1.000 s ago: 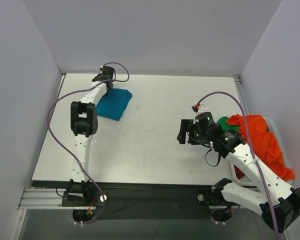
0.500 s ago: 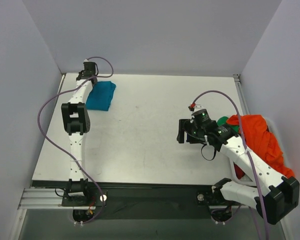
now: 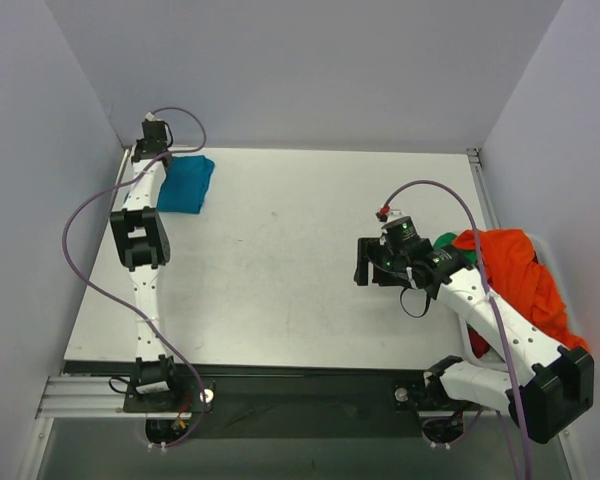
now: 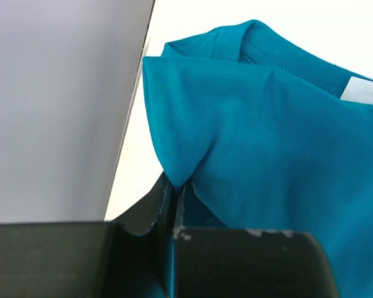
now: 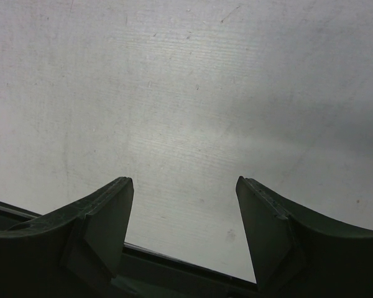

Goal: Fold and stack the t-shirts
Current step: Put the neatly folded tshirt into the corner of the board with the left arm

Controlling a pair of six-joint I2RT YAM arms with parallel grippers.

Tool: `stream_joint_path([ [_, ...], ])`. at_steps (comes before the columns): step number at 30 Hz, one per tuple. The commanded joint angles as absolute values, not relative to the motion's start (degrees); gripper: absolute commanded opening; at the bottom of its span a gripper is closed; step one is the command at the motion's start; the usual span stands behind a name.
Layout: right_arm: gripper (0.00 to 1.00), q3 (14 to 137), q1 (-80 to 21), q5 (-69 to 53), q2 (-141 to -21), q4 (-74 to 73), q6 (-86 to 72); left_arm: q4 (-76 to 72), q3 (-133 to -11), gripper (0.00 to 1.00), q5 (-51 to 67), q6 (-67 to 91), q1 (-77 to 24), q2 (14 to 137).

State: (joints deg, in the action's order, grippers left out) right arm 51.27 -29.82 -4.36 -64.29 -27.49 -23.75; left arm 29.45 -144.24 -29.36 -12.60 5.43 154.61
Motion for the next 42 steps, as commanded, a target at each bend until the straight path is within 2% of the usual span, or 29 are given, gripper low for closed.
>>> stream_joint_path([
  [1, 0.69, 52.7, -29.4, -4.6, -64.6, -27.9, -22.8, 25.9, -148.1, 0.03, -24.5, -11.4, 7.1, 155.0],
  [9, 0.69, 52.7, -29.4, -5.0, -65.5, -27.8, -22.9, 24.9, -149.2, 0.11, -24.7, -10.5, 7.3, 155.5],
  [12, 0.69, 52.7, -29.4, -4.9, -65.7, -27.9, -22.9, 24.2, -148.9, 0.28, -26.7, -9.3, 7.3, 154.7],
  [13, 0.69, 52.6, -29.4, -5.0, -65.7, -27.8, -22.9, 23.5, -148.6, 0.40, -26.6, -9.1, 7.2, 154.3],
  [14, 0.69, 52.6, -29.4, -5.2, -65.7, -27.9, -22.8, 22.9, -148.0, 0.66, -26.4, -8.8, 7.2, 153.0],
  [18, 0.70, 52.7, -29.4, -5.1, -65.4, -27.9, -22.9, 20.4, -141.6, 0.79, -28.3, -6.9, 5.7, 148.4],
  [19, 0.71, 52.7, -29.4, -4.9, -65.0, -27.9, -22.8, 18.0, -139.6, 0.86, -29.2, -6.9, 5.3, 147.0],
  [20, 0.71, 52.8, -29.4, -4.8, -64.4, -27.9, -22.9, 16.8, -137.7, 0.97, -30.3, -6.7, 4.1, 143.8],
  [25, 0.71, 53.1, -29.4, -4.6, -62.1, -27.9, -22.9, 17.7, -129.6, 0.97, -34.6, -0.1, 1.7, 136.1],
  [31, 0.72, 52.6, -29.3, -5.1, -58.6, -27.9, -23.1, 21.2, -117.4, 0.97, -21.9, 15.6, 1.1, 125.8],
  [35, 0.72, 52.0, -29.3, -5.7, -56.9, -27.9, -23.5, 18.9, -104.0, 0.97, -13.6, 22.8, -1.7, 115.9],
  [39, 0.72, 50.7, -29.2, -5.0, -55.7, -27.9, -24.3, 11.0, -81.8, 0.97, -6.9, 30.2, -5.5, 104.5],
  [42, 0.72, 51.0, -29.0, -4.2, -55.5, -28.0, -24.9, 11.2, -74.2, 0.97, -5.6, 30.8, -12.2, 96.4],
])
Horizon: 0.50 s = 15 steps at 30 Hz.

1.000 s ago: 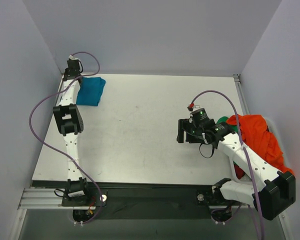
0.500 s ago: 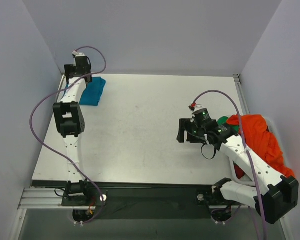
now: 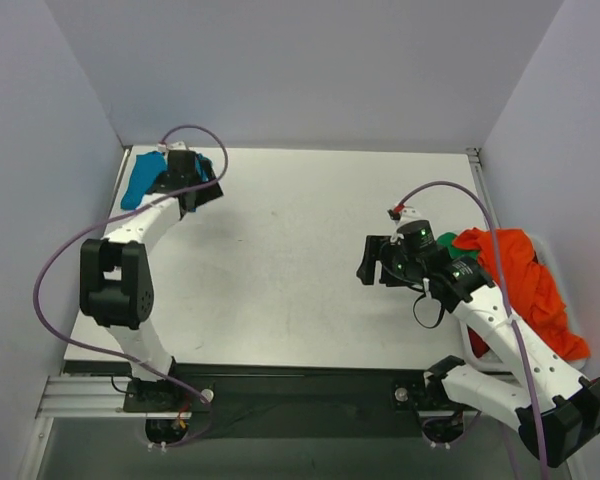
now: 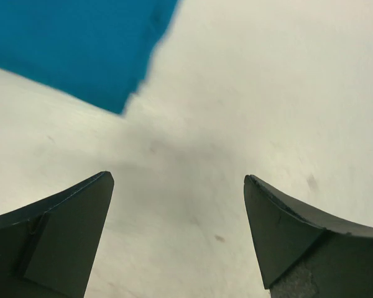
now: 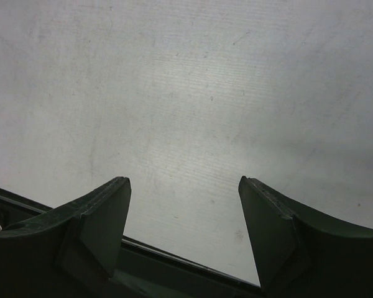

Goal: Fold and stack the t-shirts
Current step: Put the neatly folded tshirt into the corner of the board with the left arm

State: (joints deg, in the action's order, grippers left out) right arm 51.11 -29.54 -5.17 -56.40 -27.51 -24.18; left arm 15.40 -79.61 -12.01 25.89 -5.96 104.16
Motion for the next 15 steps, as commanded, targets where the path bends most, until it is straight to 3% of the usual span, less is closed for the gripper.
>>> stream_joint_path([
  [1, 0.72, 51.1, -28.9, -3.7, -55.4, -27.9, -25.0, 12.0, -70.2, 0.97, -5.9, 31.0, -14.2, 94.4],
  [9, 0.73, 49.8, -29.0, -1.6, -55.0, -27.5, -26.2, 11.3, -49.1, 0.97, -8.2, 30.8, -37.5, 73.5],
  [15, 0.73, 48.1, -29.0, 1.6, -53.8, -26.3, -26.4, 16.9, -44.6, 0.97, -2.8, 29.6, -40.1, 65.4],
])
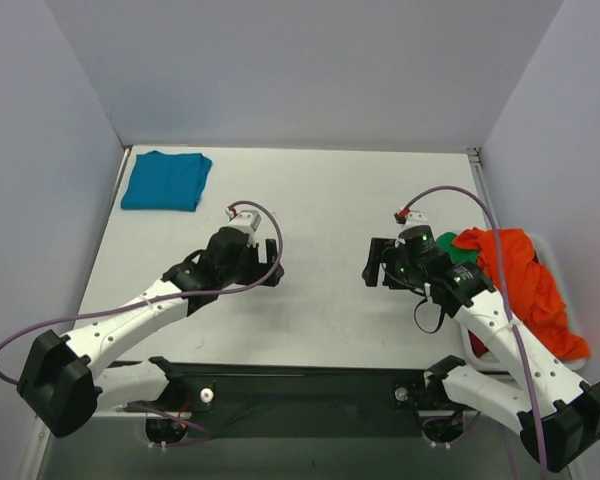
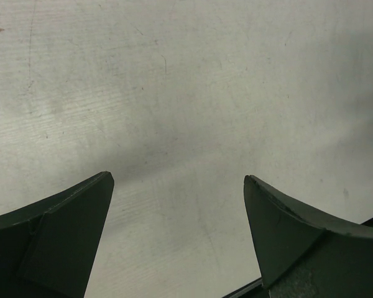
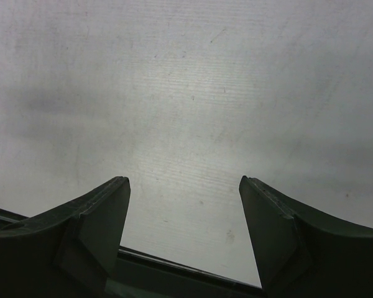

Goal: Fold and stack the t-shirts
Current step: Put the neatly folded tshirt into the corner of the board with the left arm

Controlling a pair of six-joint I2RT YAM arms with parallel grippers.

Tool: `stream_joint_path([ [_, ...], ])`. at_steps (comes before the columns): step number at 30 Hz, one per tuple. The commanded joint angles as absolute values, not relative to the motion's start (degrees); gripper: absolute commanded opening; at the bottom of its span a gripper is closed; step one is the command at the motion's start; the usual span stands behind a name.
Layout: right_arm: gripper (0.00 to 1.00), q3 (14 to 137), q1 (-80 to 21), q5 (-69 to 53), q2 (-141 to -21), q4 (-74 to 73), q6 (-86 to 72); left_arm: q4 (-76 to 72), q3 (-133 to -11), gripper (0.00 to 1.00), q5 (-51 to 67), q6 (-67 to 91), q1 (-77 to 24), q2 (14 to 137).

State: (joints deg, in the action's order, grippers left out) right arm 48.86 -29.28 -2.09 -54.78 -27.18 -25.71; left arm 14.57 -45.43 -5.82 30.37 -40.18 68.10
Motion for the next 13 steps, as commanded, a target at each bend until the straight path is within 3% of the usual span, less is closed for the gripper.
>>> stream_joint_path([
  [1, 0.73, 47.8, -29.2, 1.9, -53.8, -26.3, -26.5, 17.6, -44.9, 0.97, -2.5, 29.5, -40.1, 64.9],
  [13, 0.72, 46.4, -29.1, 5.0, -50.2, -25.7, -26.9, 28.1, -53.6, 0.97, 4.4, 22.5, -40.0, 61.0],
])
